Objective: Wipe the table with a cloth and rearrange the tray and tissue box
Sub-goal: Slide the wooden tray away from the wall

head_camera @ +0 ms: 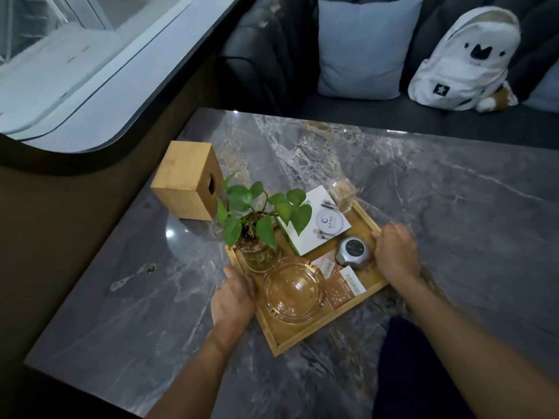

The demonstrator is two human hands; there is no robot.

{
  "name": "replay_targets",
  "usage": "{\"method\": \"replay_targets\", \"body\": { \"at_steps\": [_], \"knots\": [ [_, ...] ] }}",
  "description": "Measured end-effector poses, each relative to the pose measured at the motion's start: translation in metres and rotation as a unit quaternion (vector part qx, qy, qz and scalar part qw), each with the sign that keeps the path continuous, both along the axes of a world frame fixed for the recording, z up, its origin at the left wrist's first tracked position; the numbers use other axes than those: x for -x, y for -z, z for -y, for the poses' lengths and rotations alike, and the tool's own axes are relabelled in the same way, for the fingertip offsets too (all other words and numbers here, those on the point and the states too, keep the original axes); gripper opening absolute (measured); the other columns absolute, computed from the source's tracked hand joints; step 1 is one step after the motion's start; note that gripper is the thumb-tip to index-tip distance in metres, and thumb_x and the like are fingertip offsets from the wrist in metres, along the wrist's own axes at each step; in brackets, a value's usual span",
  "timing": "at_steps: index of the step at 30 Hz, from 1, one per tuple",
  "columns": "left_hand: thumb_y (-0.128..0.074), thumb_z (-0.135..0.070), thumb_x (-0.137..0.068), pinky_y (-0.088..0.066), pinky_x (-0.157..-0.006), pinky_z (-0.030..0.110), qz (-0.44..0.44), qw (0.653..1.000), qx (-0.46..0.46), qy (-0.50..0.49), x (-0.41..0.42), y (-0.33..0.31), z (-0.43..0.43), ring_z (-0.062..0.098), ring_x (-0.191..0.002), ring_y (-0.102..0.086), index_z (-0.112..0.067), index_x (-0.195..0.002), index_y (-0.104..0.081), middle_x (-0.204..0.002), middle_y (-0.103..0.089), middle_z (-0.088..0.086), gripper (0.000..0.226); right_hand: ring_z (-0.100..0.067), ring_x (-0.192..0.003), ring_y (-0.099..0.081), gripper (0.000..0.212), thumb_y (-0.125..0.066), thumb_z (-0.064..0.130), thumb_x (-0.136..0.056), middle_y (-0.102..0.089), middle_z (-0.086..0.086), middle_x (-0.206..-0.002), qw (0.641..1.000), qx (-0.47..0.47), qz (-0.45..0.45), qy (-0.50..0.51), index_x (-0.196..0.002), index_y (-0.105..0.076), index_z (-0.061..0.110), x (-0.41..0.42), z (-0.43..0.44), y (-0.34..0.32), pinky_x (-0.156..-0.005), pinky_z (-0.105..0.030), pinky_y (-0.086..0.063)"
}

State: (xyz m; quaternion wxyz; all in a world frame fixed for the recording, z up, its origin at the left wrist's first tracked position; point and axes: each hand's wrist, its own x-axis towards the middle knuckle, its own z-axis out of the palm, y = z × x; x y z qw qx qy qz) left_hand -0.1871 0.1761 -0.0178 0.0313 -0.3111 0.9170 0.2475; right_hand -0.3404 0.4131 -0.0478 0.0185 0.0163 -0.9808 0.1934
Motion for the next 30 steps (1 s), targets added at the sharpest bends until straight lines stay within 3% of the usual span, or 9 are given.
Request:
{"method": "replay_targets", "body": {
  "at_steps": [9,12,15,18,25,28,30],
  "knots": [
    [-0.04,-0.031,-0.091,-0.048,-0.077,0.041,0.11,0.993,-0.024,0.027,0.005,-0.021,0.016,0.035,-0.092,-0.061,-0.01,-0.105,-0.042,-0.103,-0.064,0.016,0.025,-0.029,-0.095,-0.052,0.034,-0.041,0.035,-0.093,-0.058,-0.014,-0.107,0.999,-0.044,0.028,0.004,-0.104,-0.054,0.006,-0.007,-0.005,-0.018,-0.078,-0.038,-0.04],
    [-0.04,-0.032,-0.091,-0.046,-0.079,0.038,0.135,0.99,0.02,0.043,-0.002,-0.031,0.019,0.036,-0.098,-0.059,-0.011,-0.106,-0.048,-0.109,-0.062,0.017,0.027,-0.029,-0.102,-0.053,0.036,-0.042,0.033,-0.093,-0.057,-0.015,-0.115,0.999,-0.03,0.026,0.002,-0.116,-0.052,0.008,-0.015,-0.014,-0.024,-0.085,-0.041,-0.041],
    [-0.041,-0.032,-0.09,-0.041,-0.067,0.035,0.073,0.994,0.065,0.039,-0.012,-0.042,0.007,0.037,-0.089,-0.061,-0.009,-0.099,-0.052,-0.1,-0.065,0.019,0.026,-0.031,-0.104,-0.052,0.036,-0.045,0.032,-0.091,-0.057,-0.016,-0.115,0.999,-0.024,0.017,0.019,-0.116,-0.051,0.006,-0.027,-0.028,-0.028,-0.088,-0.043,-0.04],
    [-0.042,-0.036,-0.091,-0.045,-0.062,0.036,-0.006,0.995,0.072,0.062,-0.02,-0.051,-0.019,0.036,-0.076,-0.063,-0.012,-0.093,-0.054,-0.085,-0.068,0.015,0.027,-0.034,-0.098,-0.053,0.034,-0.048,0.031,-0.09,-0.059,-0.019,-0.109,1.0,-0.003,-0.001,0.026,-0.11,-0.054,0.004,-0.044,-0.044,-0.029,-0.084,-0.042,-0.04],
    [-0.05,-0.03,-0.09,-0.052,-0.057,0.036,-0.122,0.978,0.002,0.169,-0.042,-0.037,-0.09,0.024,-0.068,-0.063,-0.016,-0.091,-0.055,-0.081,-0.065,0.002,0.015,-0.034,-0.096,-0.053,0.032,-0.051,0.034,-0.089,-0.06,-0.017,-0.103,0.999,0.02,0.025,0.03,-0.103,-0.055,0.005,-0.102,-0.074,-0.027,-0.083,-0.042,-0.04],
    [-0.06,-0.023,-0.084,-0.05,-0.066,0.035,-0.151,0.955,0.008,0.256,-0.054,-0.017,-0.115,0.023,-0.08,-0.062,-0.012,-0.099,-0.06,-0.093,-0.066,0.007,0.018,-0.03,-0.106,-0.05,0.041,-0.048,0.041,-0.089,-0.058,-0.013,-0.114,0.998,0.028,0.043,0.021,-0.115,-0.052,0.01,-0.129,-0.083,-0.026,-0.091,-0.041,-0.036],
    [-0.06,-0.03,-0.084,-0.05,-0.083,0.034,-0.139,0.942,0.026,0.304,-0.062,-0.002,-0.127,0.023,-0.098,-0.062,-0.012,-0.115,-0.058,-0.111,-0.065,0.007,0.035,-0.027,-0.11,-0.05,0.048,-0.046,0.049,-0.087,-0.057,-0.01,-0.119,0.999,0.037,0.033,0.006,-0.118,-0.051,0.012,-0.147,-0.086,-0.027,-0.094,-0.041,-0.035]
  ]
}}
